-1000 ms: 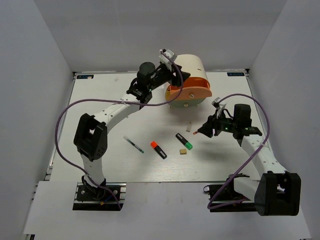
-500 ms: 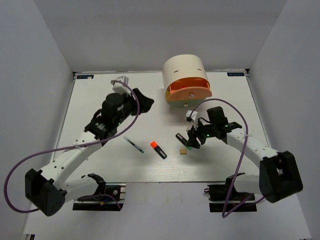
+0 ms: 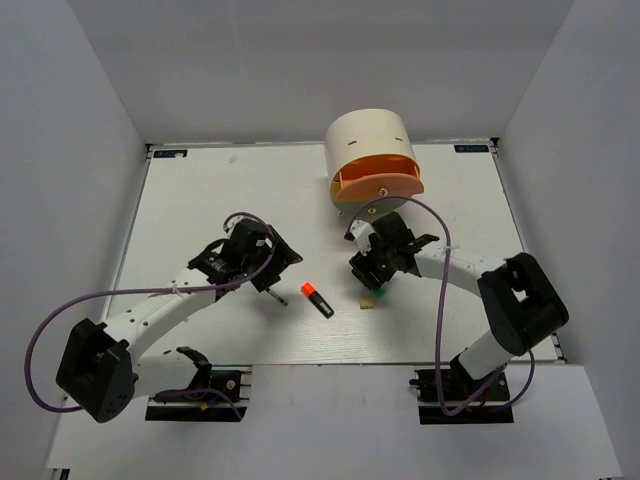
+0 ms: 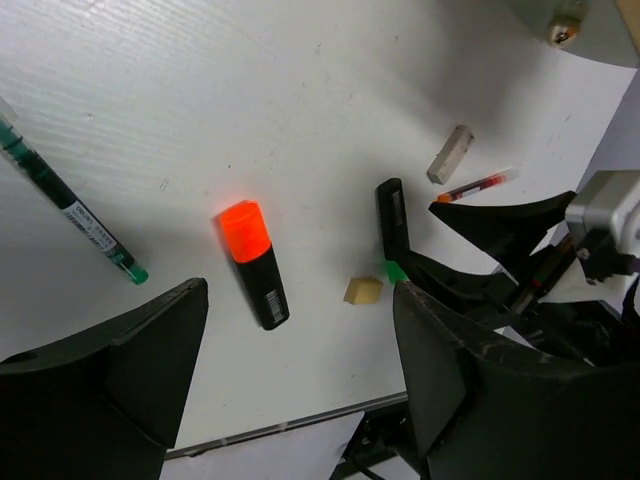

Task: Sort the stationery into containers
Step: Pick up the pen from the center of the board.

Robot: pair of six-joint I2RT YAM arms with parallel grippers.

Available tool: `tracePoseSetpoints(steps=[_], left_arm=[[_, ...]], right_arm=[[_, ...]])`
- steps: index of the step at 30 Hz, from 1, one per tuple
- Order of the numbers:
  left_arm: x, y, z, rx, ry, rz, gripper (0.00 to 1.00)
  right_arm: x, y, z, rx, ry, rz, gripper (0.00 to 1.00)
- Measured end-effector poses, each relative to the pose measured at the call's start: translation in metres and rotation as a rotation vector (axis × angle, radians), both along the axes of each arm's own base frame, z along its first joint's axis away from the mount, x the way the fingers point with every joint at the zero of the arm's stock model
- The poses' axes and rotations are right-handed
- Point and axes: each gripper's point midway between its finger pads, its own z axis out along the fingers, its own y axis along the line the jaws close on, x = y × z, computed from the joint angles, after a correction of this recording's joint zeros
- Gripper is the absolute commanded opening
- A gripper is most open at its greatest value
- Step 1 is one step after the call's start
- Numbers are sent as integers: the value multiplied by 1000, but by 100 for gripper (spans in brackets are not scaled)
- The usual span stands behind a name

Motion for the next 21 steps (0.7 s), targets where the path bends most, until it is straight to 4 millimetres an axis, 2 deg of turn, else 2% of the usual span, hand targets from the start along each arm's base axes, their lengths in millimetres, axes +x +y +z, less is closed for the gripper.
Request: tracePoseSetpoints(steps=[3, 8, 9, 11, 12, 14, 18, 21], left_arm=[[-1, -4, -7, 1, 45, 2, 85], [4, -19, -16, 0, 134, -19, 85], [5, -22, -19, 1, 152, -24, 85], [6, -29, -24, 1, 188, -38, 84], [5, -32, -27, 4, 206, -45, 84], [3, -37, -33, 11, 240, -60, 84], [-4, -42, -45, 49, 312, -100, 83], [-6, -47, -51, 86, 360, -133, 83]], right_arm=[[-1, -3, -12, -39, 22, -25, 60], [-1, -3, -16, -61, 17, -44, 52], [-1, -2, -17, -63, 15, -43, 44], [-1, 0, -16, -61, 7, -38, 35], [-1, 1, -16, -59, 8, -32, 26], [-4, 4, -14, -46, 12, -17, 22], [-11, 10, 5, 14, 4, 39, 14], [-15, 19, 50, 126, -69, 100, 10]])
